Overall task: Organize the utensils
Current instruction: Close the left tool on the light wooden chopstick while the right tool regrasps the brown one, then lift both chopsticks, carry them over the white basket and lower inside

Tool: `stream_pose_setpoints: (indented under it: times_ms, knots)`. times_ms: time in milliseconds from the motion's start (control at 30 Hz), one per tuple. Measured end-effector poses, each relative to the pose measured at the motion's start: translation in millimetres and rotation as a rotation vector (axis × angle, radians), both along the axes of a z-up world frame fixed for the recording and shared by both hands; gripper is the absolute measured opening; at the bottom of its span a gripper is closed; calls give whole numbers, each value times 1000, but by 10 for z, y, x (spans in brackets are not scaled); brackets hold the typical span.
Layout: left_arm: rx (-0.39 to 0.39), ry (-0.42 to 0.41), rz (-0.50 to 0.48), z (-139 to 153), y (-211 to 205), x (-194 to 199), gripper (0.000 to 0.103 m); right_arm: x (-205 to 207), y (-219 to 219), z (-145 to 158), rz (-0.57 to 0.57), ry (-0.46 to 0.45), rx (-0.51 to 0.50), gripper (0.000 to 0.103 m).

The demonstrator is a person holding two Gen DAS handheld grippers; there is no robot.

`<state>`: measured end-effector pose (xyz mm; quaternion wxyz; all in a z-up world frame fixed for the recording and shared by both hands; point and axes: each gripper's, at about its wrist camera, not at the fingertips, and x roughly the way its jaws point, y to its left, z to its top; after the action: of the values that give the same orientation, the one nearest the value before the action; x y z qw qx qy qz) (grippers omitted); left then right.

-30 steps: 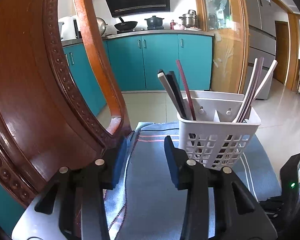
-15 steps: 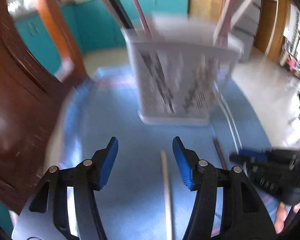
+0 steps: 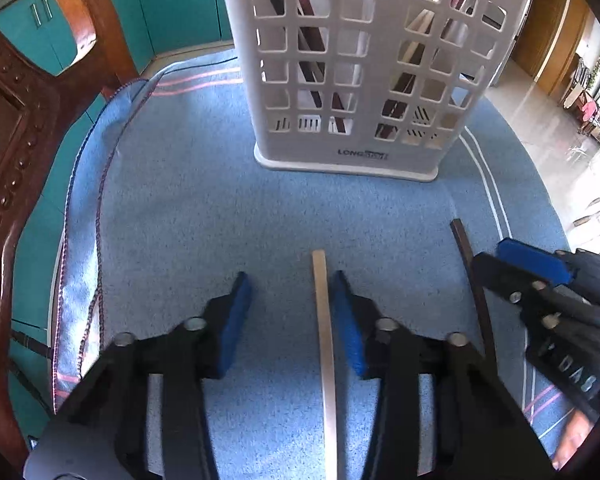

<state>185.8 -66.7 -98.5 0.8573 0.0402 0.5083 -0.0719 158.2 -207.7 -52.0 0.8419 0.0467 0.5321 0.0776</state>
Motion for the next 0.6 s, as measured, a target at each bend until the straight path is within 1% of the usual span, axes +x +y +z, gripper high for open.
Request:
stream_pose_setpoints:
  times_ms: [33, 100, 133, 200, 233, 267, 333, 367, 433, 500, 567, 600]
  knots:
    - [-1, -1, 1, -4, 9, -8, 32, 16, 44, -18, 14, 0, -2, 31]
    - [1, -4, -3, 22, -9, 34, 21, 39, 124, -51, 33, 3, -19, 31]
    - [2, -6, -5, 23, -14, 34, 18, 58, 155, -63, 38, 6, -32, 31]
    - [10, -13, -8, 22, -15, 27, 9, 72, 260, -81, 60, -12, -92, 29]
    - [13, -16, -9, 28, -11, 28, 9, 75, 312, -79, 72, -21, -117, 16]
    - [7, -16, -5, 36, -7, 71, 8, 74, 331, -79, 75, -25, -121, 9]
    - [-1, -18, 5, 52, 48, 93, 7, 79, 335, -73, 76, -16, -82, 8]
    - [-6, -32, 12, 99, 77, 98, 7, 78, 334, -65, 75, -14, -67, 8]
    - [-35, -66, 25, 266, 159, 109, 7, 42, 319, 36, 78, -39, -43, 7]
    - [-83, -126, 36, 563, 247, 39, 7, -35, 280, 217, 87, -79, -14, 7]
    - [-118, -189, 34, 839, 289, -44, 7, -177, 195, 517, 104, -144, 45, 7]
    - [-142, -252, 30, 1089, 341, -149, 7, -237, 151, 657, 110, -173, 71, 7]
